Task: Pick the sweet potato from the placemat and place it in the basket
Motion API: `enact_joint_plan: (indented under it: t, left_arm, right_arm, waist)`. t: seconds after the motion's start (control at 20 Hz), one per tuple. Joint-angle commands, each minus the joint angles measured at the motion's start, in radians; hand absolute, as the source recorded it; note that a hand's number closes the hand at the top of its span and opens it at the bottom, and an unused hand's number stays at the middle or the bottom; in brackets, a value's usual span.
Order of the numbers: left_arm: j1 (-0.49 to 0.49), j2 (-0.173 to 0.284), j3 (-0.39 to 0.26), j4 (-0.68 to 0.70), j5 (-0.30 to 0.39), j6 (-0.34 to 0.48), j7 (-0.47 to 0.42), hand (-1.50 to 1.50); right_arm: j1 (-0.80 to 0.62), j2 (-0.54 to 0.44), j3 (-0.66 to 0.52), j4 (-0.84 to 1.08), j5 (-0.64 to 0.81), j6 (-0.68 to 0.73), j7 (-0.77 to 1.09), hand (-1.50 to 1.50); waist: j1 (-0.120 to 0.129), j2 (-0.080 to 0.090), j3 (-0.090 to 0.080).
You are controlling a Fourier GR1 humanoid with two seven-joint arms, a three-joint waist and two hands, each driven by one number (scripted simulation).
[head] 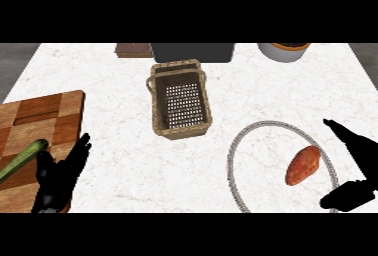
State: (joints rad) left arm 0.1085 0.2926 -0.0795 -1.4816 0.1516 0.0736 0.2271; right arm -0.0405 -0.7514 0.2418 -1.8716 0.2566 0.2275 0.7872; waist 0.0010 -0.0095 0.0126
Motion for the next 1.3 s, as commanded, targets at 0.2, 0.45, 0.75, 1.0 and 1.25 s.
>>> enact_joint_plan:
  t: [0.2, 0.45, 0.75, 1.0, 1.25]
  left_arm:
    - [-0.001, -0.023, 0.014, 0.102, -0.002, -0.010, 0.030, 0.00]
    - [0.087, -0.023, -0.018, -0.018, -0.033, 0.003, 0.057, 0.00]
    - [0.012, -0.032, 0.011, 0.100, -0.025, -0.033, 0.021, 0.00]
    - [0.052, -0.048, 0.007, 0.066, -0.039, -0.018, 0.021, 0.00]
    - [-0.013, -0.023, 0.047, 0.126, -0.023, -0.057, 0.022, 0.00]
  right_arm:
    - [-0.058, 0.076, -0.004, 0.128, 0.077, -0.011, -0.070, -1.50]
    - [-0.031, 0.115, 0.036, 0.209, 0.132, -0.011, -0.107, -1.50]
    - [-0.074, 0.133, 0.036, 0.252, 0.135, 0.064, -0.069, -1.50]
    - [-0.042, 0.189, 0.073, 0.225, 0.192, 0.029, -0.062, -1.50]
    - [-0.074, 0.207, 0.047, 0.288, 0.215, 0.022, -0.107, -1.50]
  waist:
    - [0.003, 0.012, -0.013]
    - [0.012, 0.010, -0.012]
    - [0.003, 0.012, -0.013]
    - [0.002, 0.009, -0.013]
    - [0.000, 0.011, -0.013]
